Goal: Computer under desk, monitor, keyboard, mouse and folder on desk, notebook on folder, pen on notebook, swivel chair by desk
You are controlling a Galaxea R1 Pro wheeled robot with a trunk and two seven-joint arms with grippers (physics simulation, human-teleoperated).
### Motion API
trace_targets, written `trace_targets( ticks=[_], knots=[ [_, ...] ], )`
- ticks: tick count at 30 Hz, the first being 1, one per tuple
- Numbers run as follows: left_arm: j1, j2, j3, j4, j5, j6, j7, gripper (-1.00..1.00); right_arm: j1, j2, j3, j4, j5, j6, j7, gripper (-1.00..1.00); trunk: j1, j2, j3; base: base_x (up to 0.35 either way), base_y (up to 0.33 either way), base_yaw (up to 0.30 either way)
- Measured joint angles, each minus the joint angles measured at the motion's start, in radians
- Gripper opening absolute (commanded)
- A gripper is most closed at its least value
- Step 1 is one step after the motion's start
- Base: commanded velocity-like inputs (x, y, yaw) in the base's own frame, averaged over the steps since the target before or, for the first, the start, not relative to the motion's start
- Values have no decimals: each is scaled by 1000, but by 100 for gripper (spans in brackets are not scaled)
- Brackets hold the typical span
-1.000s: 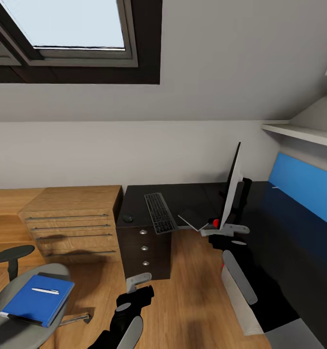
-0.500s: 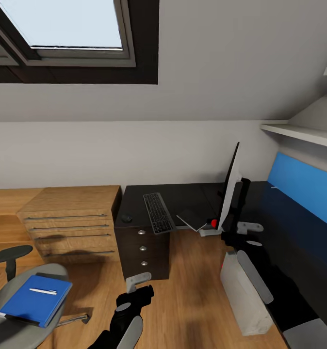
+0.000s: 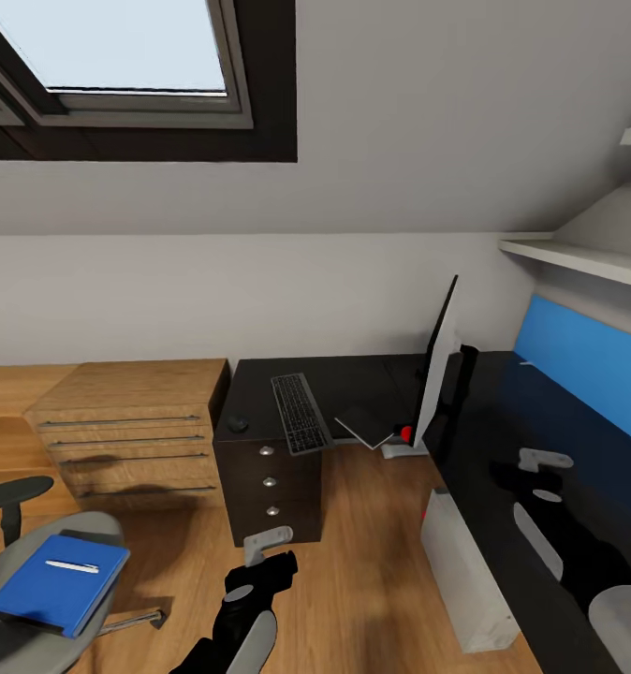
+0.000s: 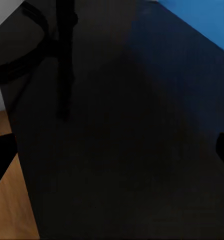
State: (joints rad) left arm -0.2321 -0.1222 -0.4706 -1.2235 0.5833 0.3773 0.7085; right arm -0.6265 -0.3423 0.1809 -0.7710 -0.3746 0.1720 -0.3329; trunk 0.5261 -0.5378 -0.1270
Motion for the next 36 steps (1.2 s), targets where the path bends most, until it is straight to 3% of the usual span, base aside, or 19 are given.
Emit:
trace_targets(
  ticks=[5,12,20,36],
  knots=[
    [0,0,0,1,0,0,0,100,-79,1,-1,216,51,-145,72,100,0,0,0,0,-1,0],
    [0,-1,-2,2,0,0,0,100,-116,1,-1,370,77,-275,197,100,0,0,0,0,0,0],
    [0,0,2,2,0,-1,0,100,-123,0,-2,380,79,-367,312,100,0,0,0,0,0,0],
    [0,0,3,2,1,0,-1,100,-123,0,1,315,73,-316,320,100,0,0,0,0,0,0]
  ],
)
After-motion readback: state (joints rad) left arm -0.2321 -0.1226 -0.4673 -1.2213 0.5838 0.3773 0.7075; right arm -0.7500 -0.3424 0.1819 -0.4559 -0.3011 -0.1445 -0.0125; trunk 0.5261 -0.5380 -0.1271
